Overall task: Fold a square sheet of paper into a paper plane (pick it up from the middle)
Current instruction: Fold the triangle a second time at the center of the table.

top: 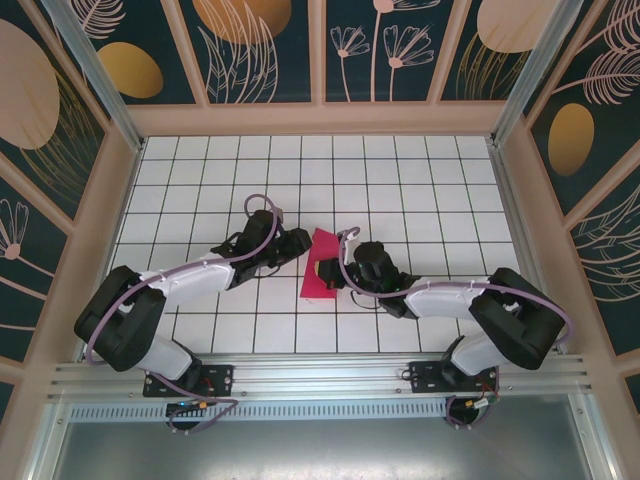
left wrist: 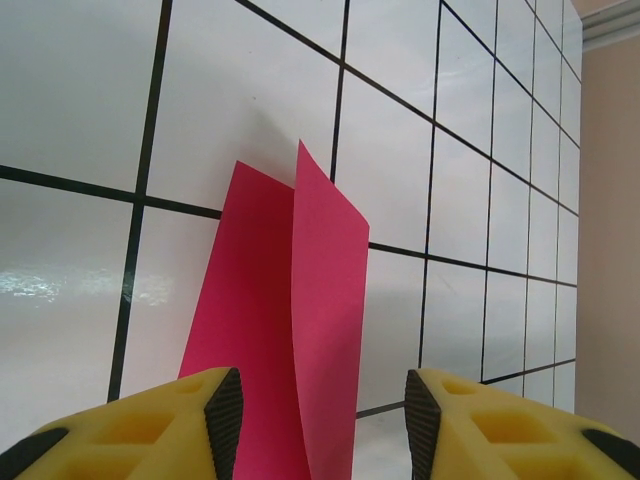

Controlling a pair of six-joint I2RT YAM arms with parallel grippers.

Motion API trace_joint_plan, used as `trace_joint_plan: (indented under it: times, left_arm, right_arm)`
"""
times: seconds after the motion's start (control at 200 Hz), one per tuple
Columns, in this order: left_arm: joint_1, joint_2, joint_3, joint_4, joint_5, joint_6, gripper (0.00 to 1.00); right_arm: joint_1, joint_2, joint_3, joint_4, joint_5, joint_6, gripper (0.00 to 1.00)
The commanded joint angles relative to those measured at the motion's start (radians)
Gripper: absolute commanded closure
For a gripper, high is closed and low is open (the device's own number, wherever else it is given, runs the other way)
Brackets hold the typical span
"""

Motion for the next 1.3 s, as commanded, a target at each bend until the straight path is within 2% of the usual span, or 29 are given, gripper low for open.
trace_joint_plan:
  times: [0.0,0.265,0.45,0.681,0.881,0.991,1.111,1.296]
  left_arm:
    - [0.007,0.002,-0.012,-0.003,0.018,0.011,0.5]
    - [0.007,0.1,-0.025,0.119,0.173,-0.059,0.5]
    - [0.007,0.148,-0.023,0.162,0.222,-0.092,0.51]
    - [0.006,0.184,-0.015,0.205,0.251,-0.113,0.63]
    - [0.007,0.193,-0.004,0.202,0.261,-0.109,0.8]
    - [0.007,0.196,0.005,0.198,0.268,-0.104,0.86]
    - [0.007,0.197,0.019,0.177,0.269,-0.097,0.92]
    - [0.007,0.196,0.034,0.158,0.27,-0.093,0.92]
  right_arm:
    - [-0.005,0.002,-0.004,0.039,-0.008,0.034,1.0]
    - [0.0,-0.009,-0.017,0.051,-0.026,-0.036,1.0]
    - [0.024,-0.029,-0.016,0.021,0.033,-0.137,1.0]
    - [0.046,-0.06,-0.008,-0.047,0.081,-0.227,1.0]
    - [0.056,-0.078,0.056,-0.231,0.121,-0.298,0.89]
    - [0.075,-0.084,0.096,-0.337,0.154,-0.339,0.75]
    - [0.11,-0.102,0.137,-0.423,0.214,-0.376,0.68]
    - [0.145,-0.166,0.159,-0.533,0.326,-0.445,0.57]
